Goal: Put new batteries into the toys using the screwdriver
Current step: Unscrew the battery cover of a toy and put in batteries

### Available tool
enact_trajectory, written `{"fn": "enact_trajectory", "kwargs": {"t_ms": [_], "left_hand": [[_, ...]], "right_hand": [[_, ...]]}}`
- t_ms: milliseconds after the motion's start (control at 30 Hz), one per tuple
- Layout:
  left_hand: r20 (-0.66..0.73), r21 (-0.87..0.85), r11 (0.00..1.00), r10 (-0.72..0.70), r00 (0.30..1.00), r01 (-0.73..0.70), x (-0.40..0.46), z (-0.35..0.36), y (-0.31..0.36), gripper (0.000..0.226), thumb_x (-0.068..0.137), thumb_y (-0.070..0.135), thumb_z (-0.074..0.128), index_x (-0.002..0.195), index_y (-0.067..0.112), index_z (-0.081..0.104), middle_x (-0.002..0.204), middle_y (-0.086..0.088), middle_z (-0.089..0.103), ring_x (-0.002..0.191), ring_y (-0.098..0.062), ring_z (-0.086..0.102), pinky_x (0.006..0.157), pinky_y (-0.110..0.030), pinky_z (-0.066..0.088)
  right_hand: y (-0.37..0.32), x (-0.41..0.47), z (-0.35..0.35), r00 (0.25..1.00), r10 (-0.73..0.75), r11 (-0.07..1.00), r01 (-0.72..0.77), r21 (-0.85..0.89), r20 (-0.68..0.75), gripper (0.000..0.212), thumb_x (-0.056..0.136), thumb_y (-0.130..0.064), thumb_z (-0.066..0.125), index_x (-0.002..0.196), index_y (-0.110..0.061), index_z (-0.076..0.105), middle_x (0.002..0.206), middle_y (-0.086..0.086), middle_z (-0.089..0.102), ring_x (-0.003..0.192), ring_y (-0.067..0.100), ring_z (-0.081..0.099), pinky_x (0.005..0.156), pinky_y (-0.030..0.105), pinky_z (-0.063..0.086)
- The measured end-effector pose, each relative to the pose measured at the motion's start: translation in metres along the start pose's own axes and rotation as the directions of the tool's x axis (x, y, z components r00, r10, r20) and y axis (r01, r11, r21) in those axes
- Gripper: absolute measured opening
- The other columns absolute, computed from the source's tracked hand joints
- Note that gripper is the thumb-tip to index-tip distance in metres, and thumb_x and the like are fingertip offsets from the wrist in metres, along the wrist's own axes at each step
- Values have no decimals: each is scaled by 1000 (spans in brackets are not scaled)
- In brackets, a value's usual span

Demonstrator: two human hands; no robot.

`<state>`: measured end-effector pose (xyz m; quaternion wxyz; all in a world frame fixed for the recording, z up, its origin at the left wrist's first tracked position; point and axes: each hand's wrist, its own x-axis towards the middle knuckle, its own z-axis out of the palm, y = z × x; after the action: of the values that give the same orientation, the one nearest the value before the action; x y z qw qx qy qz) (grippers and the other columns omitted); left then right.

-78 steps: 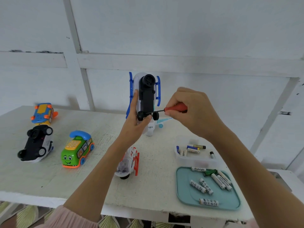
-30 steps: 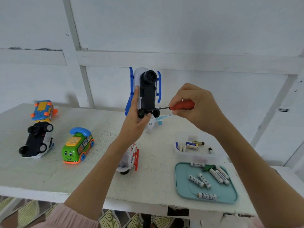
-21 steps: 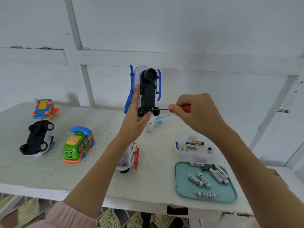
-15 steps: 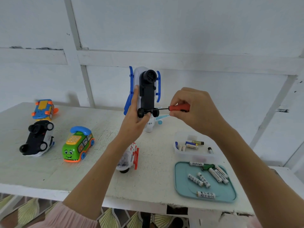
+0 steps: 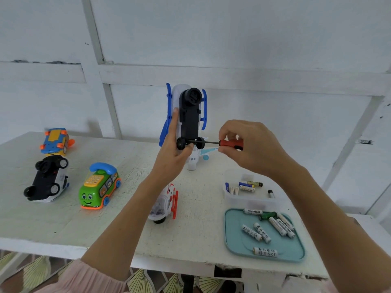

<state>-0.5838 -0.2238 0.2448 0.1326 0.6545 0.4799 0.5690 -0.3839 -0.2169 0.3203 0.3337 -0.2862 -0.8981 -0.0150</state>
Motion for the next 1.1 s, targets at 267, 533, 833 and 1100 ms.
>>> {"fn": "enact_trajectory", "kwargs": {"t_ms": [267, 533, 833, 1100], "left_hand": [[-2, -66, 998, 2, 1000, -2, 4, -1, -3, 77, 90, 16, 44, 148, 41, 1, 135, 51, 21, 86, 0, 43, 78, -7, 45], [1, -78, 997, 25, 1000, -25, 3, 1, 5, 77, 87, 13, 44, 148, 35, 2, 130, 57, 17, 78, 7, 47, 78, -14, 44], [-22, -81, 996, 21, 1000, -22, 6, 5, 5, 76, 86, 14, 43, 146, 40, 3, 145, 34, 26, 74, -4, 47, 75, -11, 42], [-34, -113, 994, 5, 999, -9, 5, 9, 4, 76, 88, 17, 44, 147, 39, 1, 148, 30, 18, 88, -1, 51, 83, -8, 41]], "right_hand": [[13, -12, -3, 994, 48, 999, -49, -5, -93, 6, 82, -20, 68, 88, -18, 67, 72, -12, 57, 63, 11, 53, 57, 21, 43], [19, -12, 3, 997, 15, 1000, -15, 3, -78, 5, 83, -21, 67, 87, -19, 67, 75, -6, 66, 65, 16, 59, 59, 30, 50], [21, -11, 8, 996, 14, 997, -7, 77, -90, 2, 82, -17, 66, 84, -16, 67, 70, -11, 58, 61, 10, 53, 59, 30, 50], [18, -24, 32, 982, -43, 999, 37, -36, -182, 10, 82, -18, 55, 78, -9, 58, 63, -1, 54, 45, 18, 40, 41, 33, 44]]}}
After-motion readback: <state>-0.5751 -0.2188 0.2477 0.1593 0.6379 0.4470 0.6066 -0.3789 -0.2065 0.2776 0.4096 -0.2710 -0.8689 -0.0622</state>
